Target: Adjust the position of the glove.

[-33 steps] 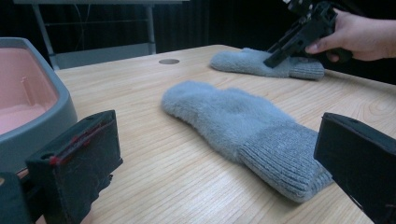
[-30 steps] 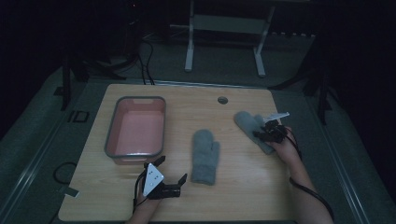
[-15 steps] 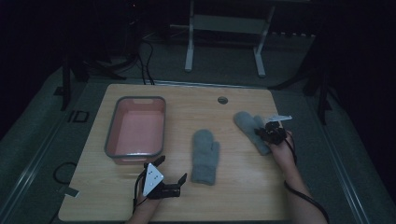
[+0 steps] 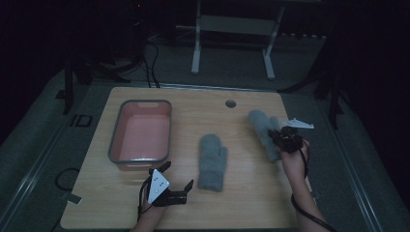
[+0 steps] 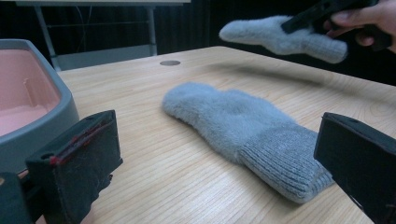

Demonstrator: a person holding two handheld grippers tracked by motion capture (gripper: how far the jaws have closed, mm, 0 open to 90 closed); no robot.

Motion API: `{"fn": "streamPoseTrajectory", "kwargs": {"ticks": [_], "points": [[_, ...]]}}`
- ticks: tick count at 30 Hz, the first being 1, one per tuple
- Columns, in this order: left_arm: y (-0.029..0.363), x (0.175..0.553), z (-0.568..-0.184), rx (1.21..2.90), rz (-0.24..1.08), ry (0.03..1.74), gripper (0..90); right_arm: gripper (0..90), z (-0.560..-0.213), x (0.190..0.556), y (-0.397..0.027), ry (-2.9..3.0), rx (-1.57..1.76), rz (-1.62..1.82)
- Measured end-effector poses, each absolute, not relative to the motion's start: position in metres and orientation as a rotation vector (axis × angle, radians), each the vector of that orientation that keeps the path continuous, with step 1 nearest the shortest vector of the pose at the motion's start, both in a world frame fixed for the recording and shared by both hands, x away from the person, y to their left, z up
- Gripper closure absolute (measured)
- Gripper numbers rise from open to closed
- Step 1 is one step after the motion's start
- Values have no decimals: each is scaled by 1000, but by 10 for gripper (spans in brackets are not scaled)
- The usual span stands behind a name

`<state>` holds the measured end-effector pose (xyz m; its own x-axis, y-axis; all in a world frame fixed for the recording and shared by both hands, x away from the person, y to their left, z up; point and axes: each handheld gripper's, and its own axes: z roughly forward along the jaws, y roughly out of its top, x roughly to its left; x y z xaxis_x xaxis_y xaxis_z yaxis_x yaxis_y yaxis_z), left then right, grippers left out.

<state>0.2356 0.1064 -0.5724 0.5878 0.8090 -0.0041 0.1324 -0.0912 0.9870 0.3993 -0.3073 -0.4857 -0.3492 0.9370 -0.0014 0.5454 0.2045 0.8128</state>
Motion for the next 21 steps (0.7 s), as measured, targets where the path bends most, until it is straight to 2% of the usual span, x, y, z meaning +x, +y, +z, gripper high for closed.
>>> {"fn": "streamPoseTrajectory", "kwargs": {"ticks": [9,21], "points": [[107,235,-573,1582,685,811,9,825,-480,356,-306,1790,1470,950],[106,235,-573,1584,694,813,9,822,-525,315,-309,1710,1673,874]]}}
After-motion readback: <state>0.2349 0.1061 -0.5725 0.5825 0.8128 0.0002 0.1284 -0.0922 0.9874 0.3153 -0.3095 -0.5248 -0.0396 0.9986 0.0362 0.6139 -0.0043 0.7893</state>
